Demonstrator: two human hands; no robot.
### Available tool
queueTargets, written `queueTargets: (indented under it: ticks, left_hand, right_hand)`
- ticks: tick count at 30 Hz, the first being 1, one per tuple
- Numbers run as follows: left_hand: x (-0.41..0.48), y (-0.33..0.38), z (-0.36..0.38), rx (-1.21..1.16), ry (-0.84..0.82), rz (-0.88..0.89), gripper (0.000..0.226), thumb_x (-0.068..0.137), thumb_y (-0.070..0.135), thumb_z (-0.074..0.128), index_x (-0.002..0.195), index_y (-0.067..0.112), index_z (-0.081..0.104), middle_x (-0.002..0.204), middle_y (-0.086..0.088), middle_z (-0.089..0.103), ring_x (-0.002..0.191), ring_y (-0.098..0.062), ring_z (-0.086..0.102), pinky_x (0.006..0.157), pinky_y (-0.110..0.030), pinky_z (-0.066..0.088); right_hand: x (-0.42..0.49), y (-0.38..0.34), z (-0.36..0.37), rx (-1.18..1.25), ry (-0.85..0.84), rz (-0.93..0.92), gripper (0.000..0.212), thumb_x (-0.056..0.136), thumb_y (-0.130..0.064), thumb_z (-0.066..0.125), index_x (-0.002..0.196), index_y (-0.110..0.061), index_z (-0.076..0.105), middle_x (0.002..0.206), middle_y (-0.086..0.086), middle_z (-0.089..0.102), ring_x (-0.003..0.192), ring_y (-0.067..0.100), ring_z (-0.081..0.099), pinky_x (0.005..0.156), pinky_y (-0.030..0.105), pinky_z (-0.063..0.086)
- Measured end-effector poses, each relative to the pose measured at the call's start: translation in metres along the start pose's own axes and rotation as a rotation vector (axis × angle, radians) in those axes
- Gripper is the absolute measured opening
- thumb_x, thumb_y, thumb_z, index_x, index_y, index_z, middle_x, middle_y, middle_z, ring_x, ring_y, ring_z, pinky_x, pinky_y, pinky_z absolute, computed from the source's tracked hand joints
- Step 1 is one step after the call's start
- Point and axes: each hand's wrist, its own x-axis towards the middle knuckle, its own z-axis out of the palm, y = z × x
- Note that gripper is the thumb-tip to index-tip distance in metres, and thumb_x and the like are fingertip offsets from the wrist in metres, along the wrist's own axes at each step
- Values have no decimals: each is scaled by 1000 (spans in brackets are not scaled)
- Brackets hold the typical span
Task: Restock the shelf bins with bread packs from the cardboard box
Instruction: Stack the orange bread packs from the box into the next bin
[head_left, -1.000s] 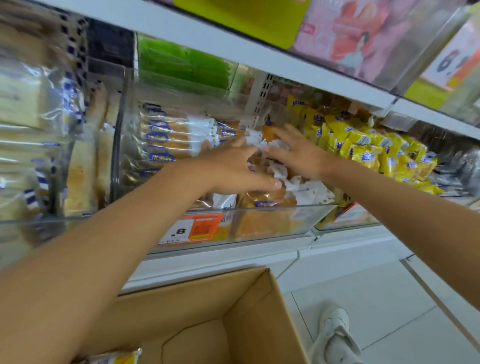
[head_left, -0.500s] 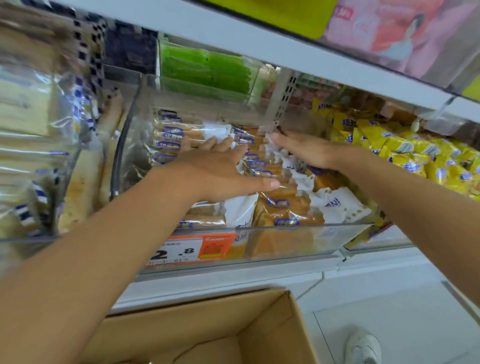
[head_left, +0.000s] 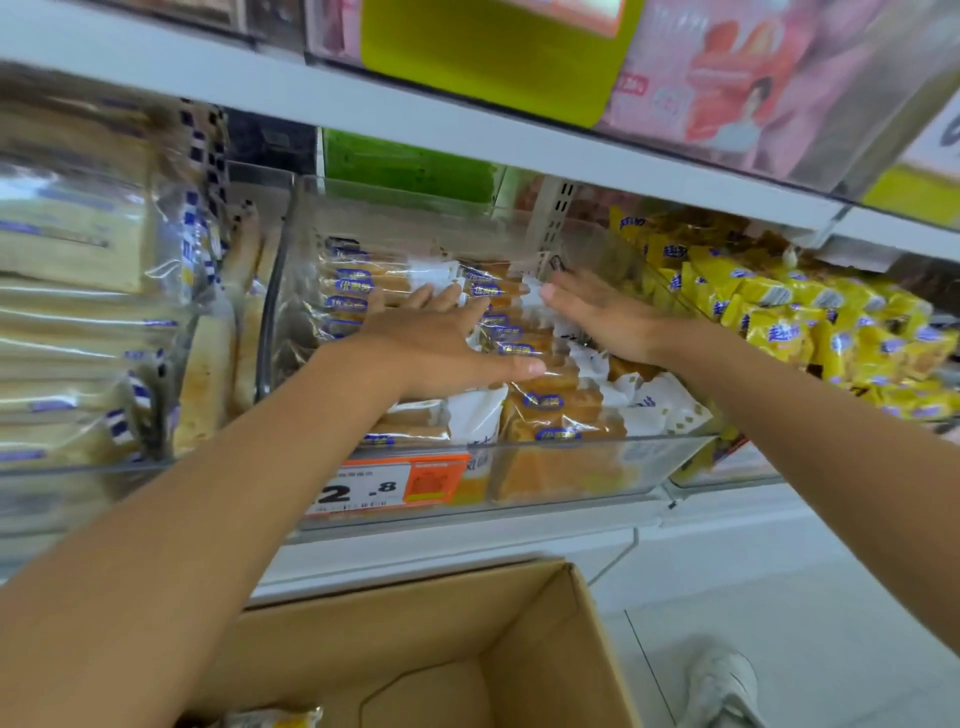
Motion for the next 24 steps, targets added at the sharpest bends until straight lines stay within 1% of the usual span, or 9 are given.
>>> queueTargets:
  ticks: [4,6,8,10,12,14,15,19,24]
  left_hand:
    - [0,1,0,29,13,-39,110,65,96,20,155,38,-3,164,4,-12,151,-18,-13,117,-58,-12]
    - [-5,4,-4,2,2,-68,112,64,97,20,156,36,-3,165,1,-9,151,-21,-10,119,-57,-8]
    - [-18,7,-10,-78,70,-81,105,73,90,26,157,30,8,165,-3,4,152,-24,4,121,-52,6]
    - [-42,10,-14,-172,261,-78,80,87,74,41,149,23,36,156,-7,37,141,-27,35,114,-45,31]
    - [-74,14,-13,-189,487,-77,40,90,53,56,118,23,59,120,-5,65,112,-24,59,94,-41,49]
    - [-113,22,-2,-228,529,-140,11,87,36,59,90,26,60,94,3,68,91,-20,63,80,-36,52]
    - [-131,27,8,-252,504,-182,8,85,34,59,83,26,58,89,4,67,86,-19,63,75,-33,52]
    - [-182,30,68,-248,272,-278,8,87,32,58,83,25,56,98,1,65,93,-23,62,77,-33,51]
    - [-228,-11,165,-360,18,-515,23,90,26,57,94,7,70,96,-8,72,88,-23,67,82,-41,57]
  right_hand:
    - [-8,-5,24,-278,24,-96,69,93,-69,12,153,-38,5,163,-2,-4,150,17,-7,121,45,-3]
    - [-10,-7,22,-278,11,-83,67,93,-69,12,153,-39,7,163,0,-3,150,18,-7,120,44,-6]
    - [-19,-13,15,-227,51,-86,65,94,-68,17,152,-39,15,163,0,6,150,20,-1,119,46,-5]
    - [-44,-27,13,-119,216,-174,59,96,-61,34,147,-32,36,156,5,31,145,25,22,119,47,14]
    - [-78,-43,21,45,416,-281,42,93,-45,54,127,-21,59,126,8,57,118,23,49,100,37,39]
    - [-116,-59,41,183,492,-343,18,89,-29,64,102,-17,66,95,1,60,83,12,52,76,29,44]
    - [-135,-64,53,253,489,-369,10,87,-24,65,94,-17,65,85,-3,58,71,7,49,69,27,42]
    - [-191,-75,120,408,324,-357,4,86,-21,65,89,-17,64,74,-7,56,63,5,50,64,26,42]
    - [-228,-52,242,349,-203,-169,14,92,-22,59,105,-21,65,97,-6,65,90,11,60,78,25,47]
